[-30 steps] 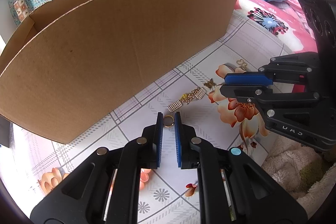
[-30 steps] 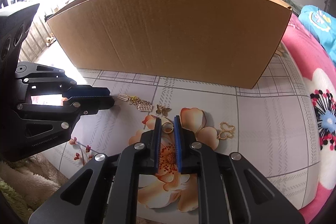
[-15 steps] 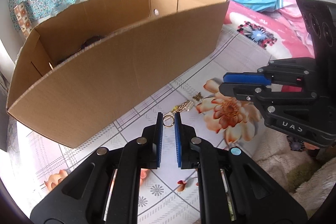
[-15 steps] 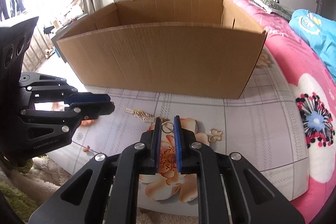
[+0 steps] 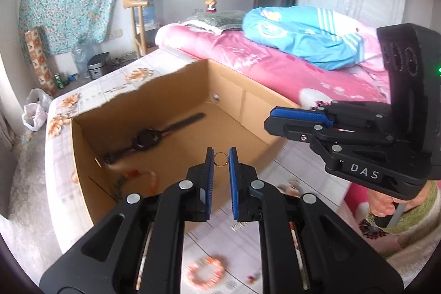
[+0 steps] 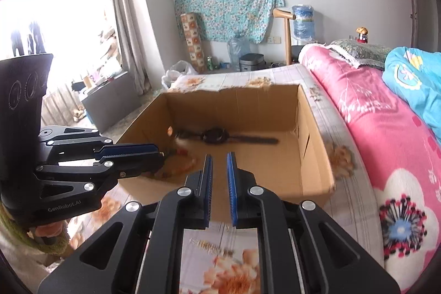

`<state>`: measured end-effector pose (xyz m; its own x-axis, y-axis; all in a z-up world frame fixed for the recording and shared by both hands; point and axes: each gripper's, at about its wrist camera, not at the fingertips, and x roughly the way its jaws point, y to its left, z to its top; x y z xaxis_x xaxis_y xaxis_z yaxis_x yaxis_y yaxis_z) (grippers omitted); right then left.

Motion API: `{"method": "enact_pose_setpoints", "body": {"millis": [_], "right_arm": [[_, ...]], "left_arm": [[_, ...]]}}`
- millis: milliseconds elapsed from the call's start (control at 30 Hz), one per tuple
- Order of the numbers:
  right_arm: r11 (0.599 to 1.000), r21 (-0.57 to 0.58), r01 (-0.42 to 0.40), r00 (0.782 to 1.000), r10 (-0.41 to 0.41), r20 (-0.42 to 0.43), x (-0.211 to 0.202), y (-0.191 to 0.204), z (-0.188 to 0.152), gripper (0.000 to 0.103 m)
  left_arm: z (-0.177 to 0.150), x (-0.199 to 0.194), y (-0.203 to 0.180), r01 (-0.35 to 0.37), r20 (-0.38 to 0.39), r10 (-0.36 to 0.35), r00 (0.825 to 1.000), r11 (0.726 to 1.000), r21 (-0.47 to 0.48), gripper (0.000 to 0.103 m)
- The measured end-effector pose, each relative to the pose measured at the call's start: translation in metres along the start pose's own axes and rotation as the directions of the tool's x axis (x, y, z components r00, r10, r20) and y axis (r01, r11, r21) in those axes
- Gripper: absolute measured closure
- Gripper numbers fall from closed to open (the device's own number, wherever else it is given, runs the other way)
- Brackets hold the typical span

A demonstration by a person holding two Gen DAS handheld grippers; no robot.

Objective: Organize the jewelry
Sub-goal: 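Carry the gold ring into the box with the left tool and open it, then withdraw both tools from the box back to the gold charms on the sheet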

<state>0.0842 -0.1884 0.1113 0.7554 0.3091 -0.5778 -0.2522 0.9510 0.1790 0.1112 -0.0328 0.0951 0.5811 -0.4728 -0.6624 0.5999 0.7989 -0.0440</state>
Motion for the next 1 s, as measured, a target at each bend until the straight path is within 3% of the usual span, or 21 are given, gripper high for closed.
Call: {"method": "enact_pose_setpoints", "body": {"millis": [200,433,500,600,833,1000], "right_arm": [[0.999,0.052,0.018,0.998,-0.014,-0.062,0.057,-0.015,0.033,0.092],[0.996,0.082,0.022,0.985,-0.007,-0.175,0.096,-0.024,0.041,0.089],[0.997,0.065,0.029,0.982,-0.016,-0.190,0.098,-0.023,0.039,0.078],[0.998,0.057,0.027,0.983,-0.016,-0.182,0.093,-0.026,0.040,0.065],[0.998,0.068,0.007,0.994,0.001,-0.112,0.058,-0.048,0.050,0.062],[0.997,0.080,0.000,0.999,0.004,-0.053,0.022,-0.057,0.044,0.062]], "left_arm": [[0.030,0.062,0.040,-0.045,-0.138,0.033,0.990,0.996,-0.083,0.093],[0.029,0.104,0.060,-0.081,-0.262,0.050,0.964,0.991,-0.108,0.092],[0.026,0.106,0.062,-0.077,-0.279,0.041,0.959,0.990,-0.120,0.080],[0.026,0.105,0.066,-0.090,-0.278,0.050,0.959,0.987,-0.132,0.063],[0.026,0.097,0.071,-0.112,-0.253,0.071,0.965,0.982,-0.151,0.055],[0.024,0.074,0.068,-0.103,-0.171,0.077,0.982,0.984,-0.148,0.048]]}}
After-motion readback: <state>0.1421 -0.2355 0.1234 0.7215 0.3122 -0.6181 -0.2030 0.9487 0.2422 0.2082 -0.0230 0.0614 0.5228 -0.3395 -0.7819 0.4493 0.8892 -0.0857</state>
